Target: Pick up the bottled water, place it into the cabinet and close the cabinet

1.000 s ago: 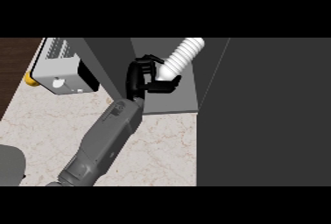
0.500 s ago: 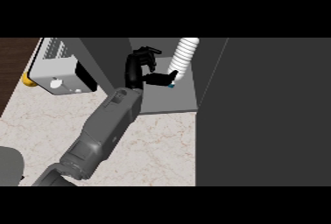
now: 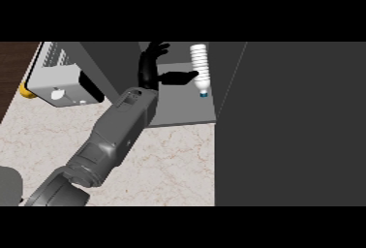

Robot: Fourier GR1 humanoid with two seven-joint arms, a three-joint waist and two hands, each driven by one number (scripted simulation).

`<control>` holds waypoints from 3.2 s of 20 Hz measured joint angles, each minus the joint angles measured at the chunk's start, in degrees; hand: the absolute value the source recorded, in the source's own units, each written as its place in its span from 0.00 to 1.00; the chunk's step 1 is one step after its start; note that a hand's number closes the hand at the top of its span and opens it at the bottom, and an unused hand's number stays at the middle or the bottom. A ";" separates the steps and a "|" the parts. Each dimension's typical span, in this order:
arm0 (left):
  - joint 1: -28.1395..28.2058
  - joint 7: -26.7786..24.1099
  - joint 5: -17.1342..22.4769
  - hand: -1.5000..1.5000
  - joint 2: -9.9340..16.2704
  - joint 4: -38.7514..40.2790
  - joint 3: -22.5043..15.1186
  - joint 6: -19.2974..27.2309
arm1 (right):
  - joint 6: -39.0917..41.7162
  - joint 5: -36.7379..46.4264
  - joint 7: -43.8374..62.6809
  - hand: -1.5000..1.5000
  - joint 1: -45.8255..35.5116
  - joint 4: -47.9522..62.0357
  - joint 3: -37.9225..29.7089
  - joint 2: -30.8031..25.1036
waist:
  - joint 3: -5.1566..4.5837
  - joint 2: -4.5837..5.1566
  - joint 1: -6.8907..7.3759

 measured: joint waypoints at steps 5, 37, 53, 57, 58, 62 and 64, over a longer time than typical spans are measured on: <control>-1.82 -2.11 -0.34 0.00 -0.10 1.77 0.83 -0.86 | -0.28 -0.44 -0.03 0.00 -0.32 -0.04 0.28 -0.02 | -0.02 0.15 -0.06; 23.34 -8.86 15.75 0.00 -0.97 -35.29 -19.92 -3.45 | -4.15 -2.46 4.58 0.00 -2.54 -0.75 -1.43 0.75 | 0.04 -1.88 4.00; 52.61 -6.56 11.48 1.00 6.81 -69.75 -34.25 -2.34 | -0.32 -3.19 5.71 1.00 -1.96 -1.09 -1.71 -0.34 | 0.05 -1.70 4.68; 58.84 -6.30 11.42 1.00 13.04 -76.88 -35.10 -4.48 | 3.11 -3.30 5.92 1.00 -0.56 -1.13 -0.67 -0.93 | 0.04 -1.71 4.56; 60.07 -5.77 11.40 1.00 14.78 -78.93 -34.89 -4.48 | 3.70 -3.36 5.92 1.00 -0.24 -1.17 -0.90 -1.34 | 0.04 -1.72 4.57; 64.32 -5.43 11.60 1.00 20.45 -84.78 -33.66 -5.93 | 6.55 -3.18 6.82 1.00 0.15 -1.13 1.27 -1.59 | 0.04 -1.68 4.60; 66.28 -5.22 12.10 1.00 23.54 -87.24 -32.54 -6.90 | 8.62 -3.08 7.37 1.00 0.65 -1.22 2.80 -2.43 | 0.02 -1.72 4.67</control>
